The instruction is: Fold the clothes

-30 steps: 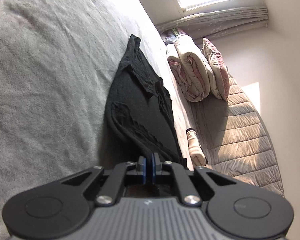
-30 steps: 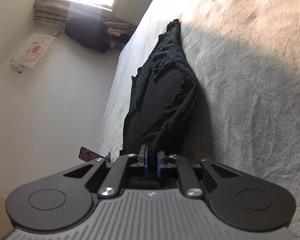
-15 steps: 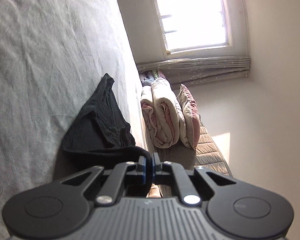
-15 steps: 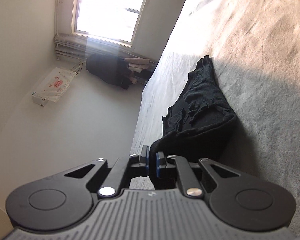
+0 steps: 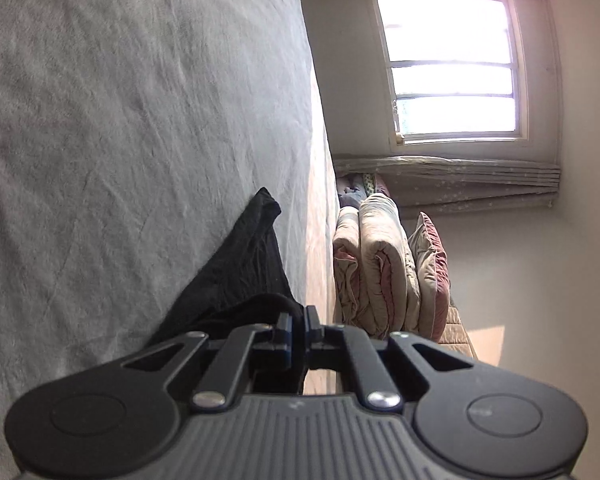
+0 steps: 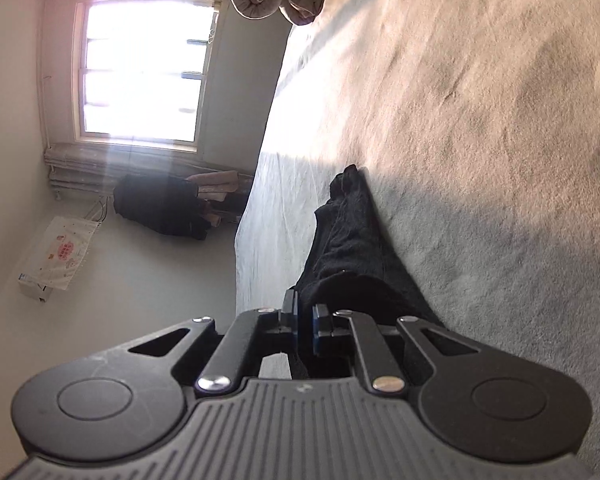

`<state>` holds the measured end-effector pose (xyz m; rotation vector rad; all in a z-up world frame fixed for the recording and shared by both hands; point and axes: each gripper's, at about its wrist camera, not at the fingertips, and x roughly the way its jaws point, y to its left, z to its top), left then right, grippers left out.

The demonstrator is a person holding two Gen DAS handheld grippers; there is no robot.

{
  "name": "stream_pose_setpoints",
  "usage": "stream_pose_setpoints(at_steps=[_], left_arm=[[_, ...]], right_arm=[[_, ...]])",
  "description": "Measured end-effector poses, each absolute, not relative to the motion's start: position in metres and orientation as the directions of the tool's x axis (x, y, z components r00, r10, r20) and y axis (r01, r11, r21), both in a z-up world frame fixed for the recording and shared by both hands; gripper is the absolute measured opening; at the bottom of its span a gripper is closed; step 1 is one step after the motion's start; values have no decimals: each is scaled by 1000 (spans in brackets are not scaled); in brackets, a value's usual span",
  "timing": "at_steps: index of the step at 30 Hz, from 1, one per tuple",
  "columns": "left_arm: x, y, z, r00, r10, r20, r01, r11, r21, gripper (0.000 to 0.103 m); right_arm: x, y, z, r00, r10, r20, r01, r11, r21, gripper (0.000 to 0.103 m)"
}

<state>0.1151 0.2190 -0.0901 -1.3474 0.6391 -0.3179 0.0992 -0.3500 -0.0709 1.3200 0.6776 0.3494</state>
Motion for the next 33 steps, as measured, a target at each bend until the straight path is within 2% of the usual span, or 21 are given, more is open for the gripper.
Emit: stream_pose_setpoints(at_steps=[8,10,13,14,15,16,18,27,33], left_arm=[[143,221,-125,774,-517,-366,-276,246,-929,5],[146,222,-127,775,-519,-360,-271,242,-932,5],[146,221,-117,769,-522,-370,-226,319,-921,14],[146,220,-112,765,-522,-377,-205,357,-911,22],[145,219,-107,761,-522,-385,-184,395,-900,30],[145,218,-102,758,-521,-393,-162,433,-887,34],[144,216,-92,751,-519,-408,-117,504,-856,38],[137,200,-58,724,-522,-451,104,729,-676,40],[162,167,-71,698,-494,-518,103,785,-610,41]], right_arm=[[128,-353,-111,752,553,-358,255,257,932,12],[131,-355,-119,746,554,-369,270,255,928,16],[132,-355,-120,739,571,-358,258,251,933,17],[133,-356,-118,730,581,-361,252,263,931,18],[132,-358,-114,724,584,-366,240,284,928,24],[132,-359,-109,720,587,-369,225,306,925,37],[128,-361,-96,717,589,-373,175,366,914,44],[110,-320,-50,658,590,-467,-90,678,730,44],[136,-277,-65,621,561,-547,-171,779,604,44]])
